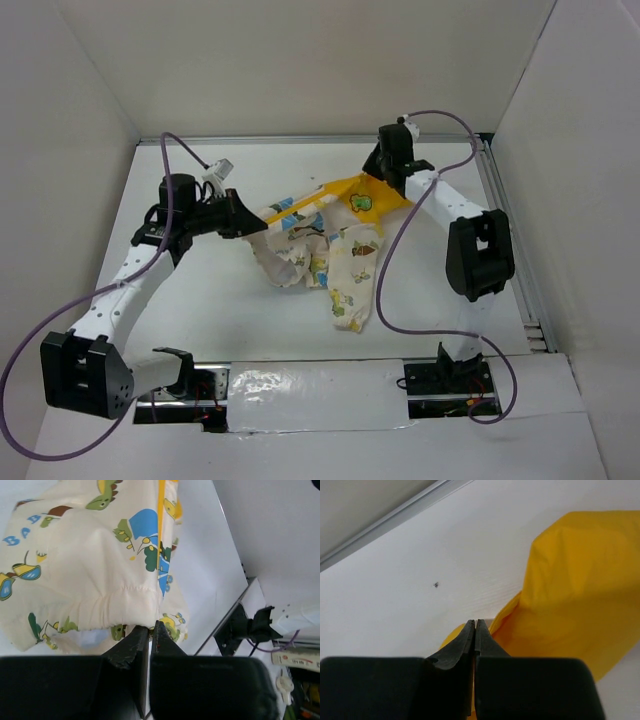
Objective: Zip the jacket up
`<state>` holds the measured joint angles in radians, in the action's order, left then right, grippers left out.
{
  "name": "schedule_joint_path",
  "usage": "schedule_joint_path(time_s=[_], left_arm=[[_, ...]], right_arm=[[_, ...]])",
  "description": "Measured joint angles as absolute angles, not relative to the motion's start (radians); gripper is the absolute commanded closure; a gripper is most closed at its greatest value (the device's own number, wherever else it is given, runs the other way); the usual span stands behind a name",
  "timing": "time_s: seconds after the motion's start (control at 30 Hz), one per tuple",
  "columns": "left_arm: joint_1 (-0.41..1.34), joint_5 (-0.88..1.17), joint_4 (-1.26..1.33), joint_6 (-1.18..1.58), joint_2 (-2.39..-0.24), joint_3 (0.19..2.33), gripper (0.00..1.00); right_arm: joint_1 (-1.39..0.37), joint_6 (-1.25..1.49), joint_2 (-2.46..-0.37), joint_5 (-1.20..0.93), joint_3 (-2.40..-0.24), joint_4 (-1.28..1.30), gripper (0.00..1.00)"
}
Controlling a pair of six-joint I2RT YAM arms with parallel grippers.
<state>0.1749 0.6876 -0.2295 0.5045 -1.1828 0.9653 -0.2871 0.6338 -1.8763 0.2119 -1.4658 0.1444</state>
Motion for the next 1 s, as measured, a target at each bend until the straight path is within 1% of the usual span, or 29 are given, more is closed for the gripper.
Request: schedule_joint_path(time_s=[0.13, 0.3, 0.33, 0.37, 0.47, 0.53, 0.57, 0.6, 0.63, 0.67, 0.7, 0.73, 0.77, 0.8, 0.83, 0.87, 1.0], left_arm=[[0.121, 0.654, -0.208, 0.528, -1.183, 0.953, 1.0], [0.083, 0.631, -0.192, 0.534, -1.184, 0.953, 1.0], [0.073, 0.641, -0.193, 0.531, -1.185, 0.953, 1.0], [0.047, 0.653, -0.216, 0.525, -1.185, 0.952, 1.0], [-0.039, 0.666, -0.249, 0.517, -1.209, 0.951, 1.0], [-0.055, 0.665, -0.26, 0.507, -1.251, 0.96, 1.0], [-0.055, 0.661, -0.268, 0.502, -1.277, 0.969, 1.0], [-0.055, 0.658, -0.278, 0.499, -1.306, 0.982, 0.71], [-0.055, 0.653, -0.29, 0.494, -1.335, 1.0, 0.57], [-0.055, 0.646, -0.31, 0.496, -1.366, 1.024, 0.37], [-0.055, 0.638, -0.332, 0.495, -1.395, 1.052, 0.01], [-0.056, 0.63, -0.347, 0.493, -1.418, 1.077, 0.01], [-0.059, 0.62, -0.369, 0.505, -1.439, 1.104, 0.01], [-0.062, 0.61, -0.388, 0.51, -1.448, 1.121, 0.01], [-0.065, 0.601, -0.403, 0.516, -1.45, 1.132, 0.01], [-0.068, 0.59, -0.419, 0.527, -1.448, 1.139, 0.01], [-0.08, 0.498, -0.513, 0.582, -1.384, 1.153, 0.01]], right_arm=[[-0.256, 0.635, -1.942, 0.108, -1.587, 0.212, 1.0], [-0.198, 0.637, -1.944, -0.019, -1.611, 0.265, 1.0], [-0.186, 0.626, -1.931, -0.028, -1.593, 0.252, 1.0], [-0.16, 0.595, -1.911, 0.038, -1.557, 0.21, 1.0], [0.01, 0.529, -1.841, 0.084, -1.453, 0.142, 1.0], [0.11, 0.503, -1.792, 0.094, -1.399, 0.126, 1.0], [0.13, 0.496, -1.767, 0.093, -1.375, 0.12, 1.0], [0.137, 0.487, -1.735, 0.09, -1.346, 0.117, 0.99], [0.129, 0.479, -1.702, 0.076, -1.32, 0.115, 0.96], [0.112, 0.473, -1.67, 0.058, -1.301, 0.114, 0.93], [0.093, 0.471, -1.647, 0.041, -1.292, 0.117, 0.87], [0.074, 0.469, -1.623, 0.024, -1.286, 0.118, 0.83], [0.053, 0.467, -1.599, 0.004, -1.28, 0.118, 0.63], [0.038, 0.472, -1.574, -0.014, -1.269, 0.115, 0.48], [0.029, 0.475, -1.543, -0.026, -1.252, 0.113, 0.08], [0.026, 0.48, -1.505, -0.042, -1.228, 0.115, 0.0], [0.034, 0.489, -1.348, -0.065, -1.137, 0.127, 0.0]])
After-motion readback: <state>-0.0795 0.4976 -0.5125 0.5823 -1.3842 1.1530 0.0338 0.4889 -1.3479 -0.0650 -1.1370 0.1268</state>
